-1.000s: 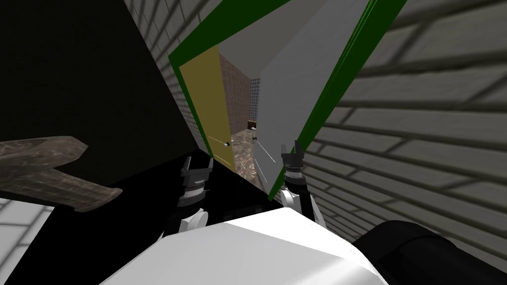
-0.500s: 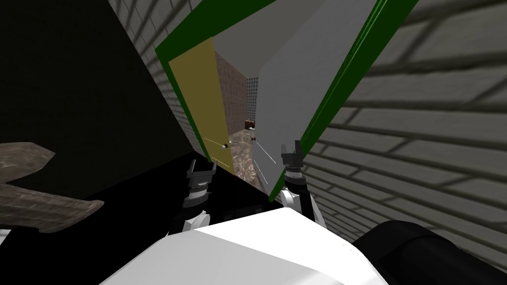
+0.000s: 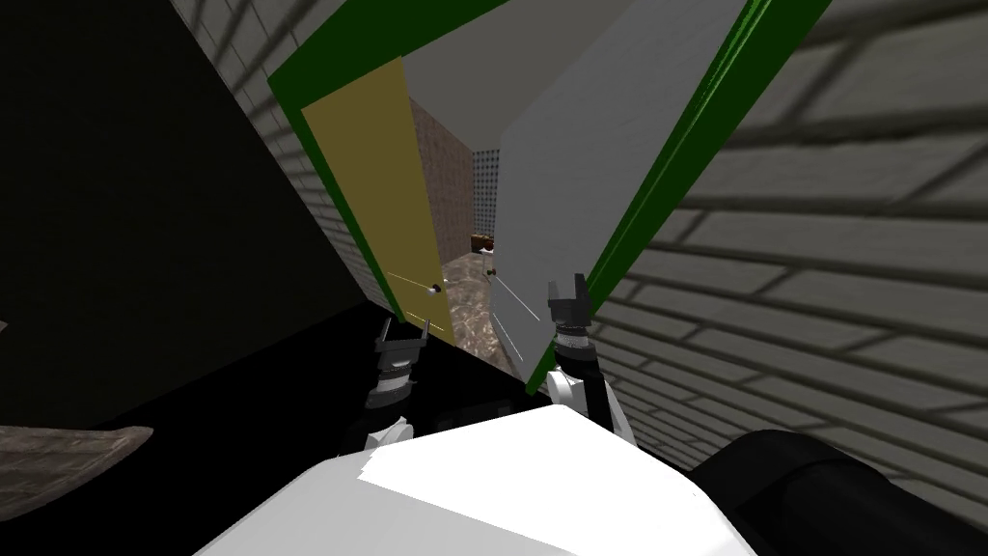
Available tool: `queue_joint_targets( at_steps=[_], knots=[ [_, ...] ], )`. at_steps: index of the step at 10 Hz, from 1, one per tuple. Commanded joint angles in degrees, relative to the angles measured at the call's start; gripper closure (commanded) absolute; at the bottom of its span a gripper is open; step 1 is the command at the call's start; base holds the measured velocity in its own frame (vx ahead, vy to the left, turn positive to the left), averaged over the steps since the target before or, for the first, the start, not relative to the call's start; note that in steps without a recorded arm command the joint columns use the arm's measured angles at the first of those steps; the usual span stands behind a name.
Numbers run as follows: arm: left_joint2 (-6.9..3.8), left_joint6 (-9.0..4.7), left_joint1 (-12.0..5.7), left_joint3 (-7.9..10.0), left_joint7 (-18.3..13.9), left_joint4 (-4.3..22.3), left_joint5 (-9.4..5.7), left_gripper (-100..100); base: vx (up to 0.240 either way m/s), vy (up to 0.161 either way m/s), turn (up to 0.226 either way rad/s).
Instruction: Push the door open
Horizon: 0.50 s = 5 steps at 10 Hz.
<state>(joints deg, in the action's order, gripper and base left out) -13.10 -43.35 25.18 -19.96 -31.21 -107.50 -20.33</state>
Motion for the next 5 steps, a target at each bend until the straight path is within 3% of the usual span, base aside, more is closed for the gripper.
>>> queue_joint_targets(
  at_steps=[1, 5],
  knots=[
    [-0.88, -1.07, -0.24, -1.34, -2.12, 2.02, -1.4, -100, 0.091, 0.133, -0.178],
    [-2.83, -3.23, -0.97, -4.58, -6.72, 6.72, -4.79, -100, 0.114, 0.102, -0.137]
  ],
)
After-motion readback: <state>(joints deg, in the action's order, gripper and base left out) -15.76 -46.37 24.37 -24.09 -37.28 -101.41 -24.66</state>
